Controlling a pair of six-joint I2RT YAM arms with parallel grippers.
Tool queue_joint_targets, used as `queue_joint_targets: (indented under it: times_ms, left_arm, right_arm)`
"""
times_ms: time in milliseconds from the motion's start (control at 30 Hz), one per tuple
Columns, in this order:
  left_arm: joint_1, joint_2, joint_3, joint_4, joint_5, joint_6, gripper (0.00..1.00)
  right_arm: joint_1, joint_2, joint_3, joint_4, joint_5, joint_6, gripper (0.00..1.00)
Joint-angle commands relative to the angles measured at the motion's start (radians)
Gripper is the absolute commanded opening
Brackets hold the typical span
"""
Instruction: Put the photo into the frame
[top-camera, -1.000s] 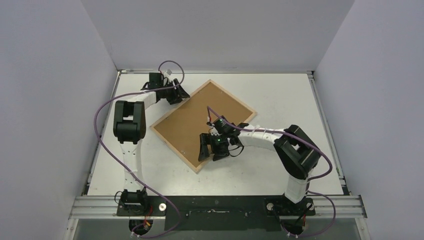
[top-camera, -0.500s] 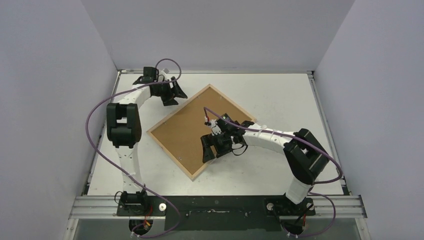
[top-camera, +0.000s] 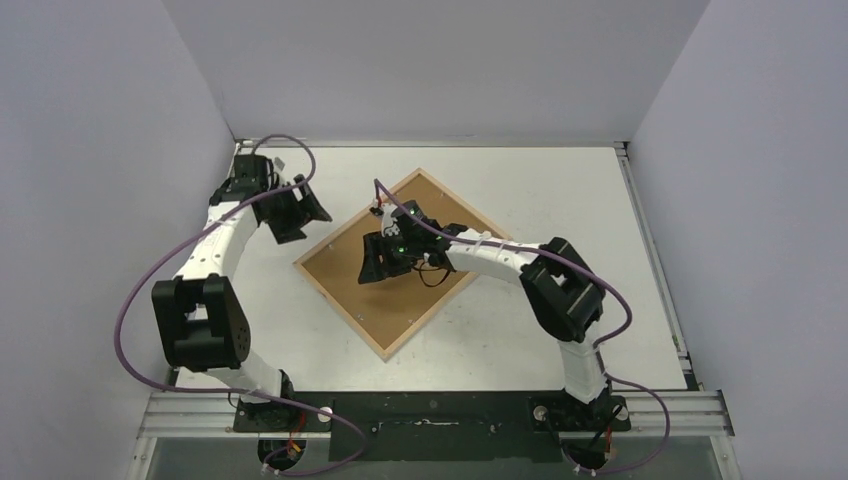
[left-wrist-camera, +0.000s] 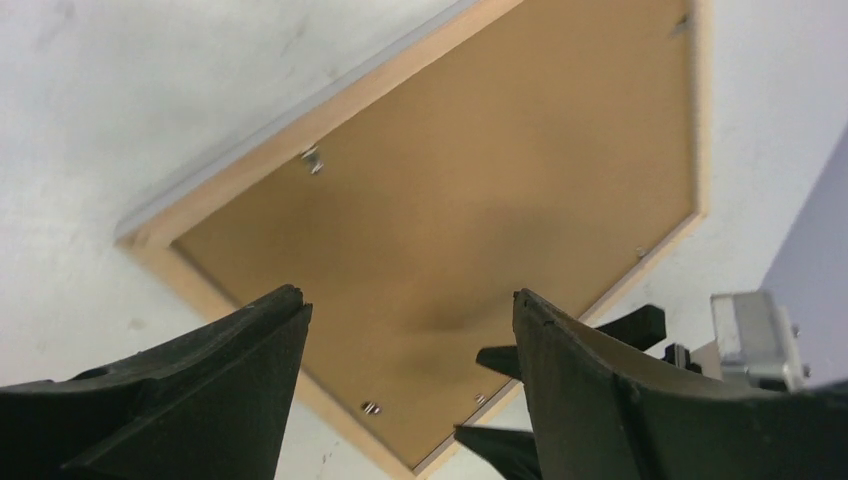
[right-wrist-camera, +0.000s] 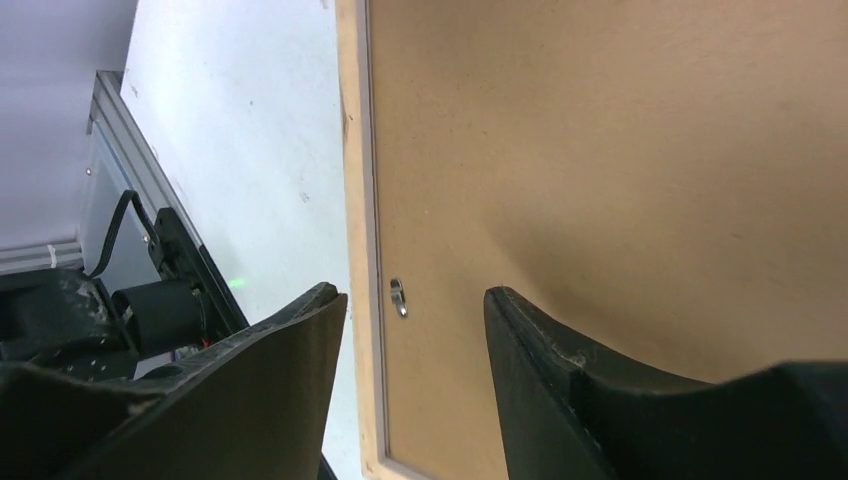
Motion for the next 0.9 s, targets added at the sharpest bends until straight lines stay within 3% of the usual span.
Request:
queue_joint_targets:
  times_ms: [0,167,400,567,867]
  left_arm:
    - [0.034,-0.12,-0.176,-0.056,-0.037,-0.053,0.69]
    - [0.039,-0.149,-0.317,-0.06,-0.001,-0.086,0.59]
    - [0.038,-0.112,-0.39,-0.01,0.029,-0.114,0.41]
    - [0.038,-0.088,-0.386,-0.072,-0.071,-0.106,0.4]
    - [0.038,-0.056,-0.413,-0.044,-0.07,-0.099,0.39]
  right_arm:
    - [0.061,0.086,0.072,0.082,-0.005,0.104,0.53]
    - [0.099,0.121,0.047,0.114,-0.019,0.117,0.51]
    - [0.103,0.156,0.038,0.097,-0.052,0.089,0.47]
    - [0.103,0.17,0.024,0.097,-0.066,0.084,0.44]
    - [0.119,0.199,0.016,0.108,-0.112,0.064,0.42]
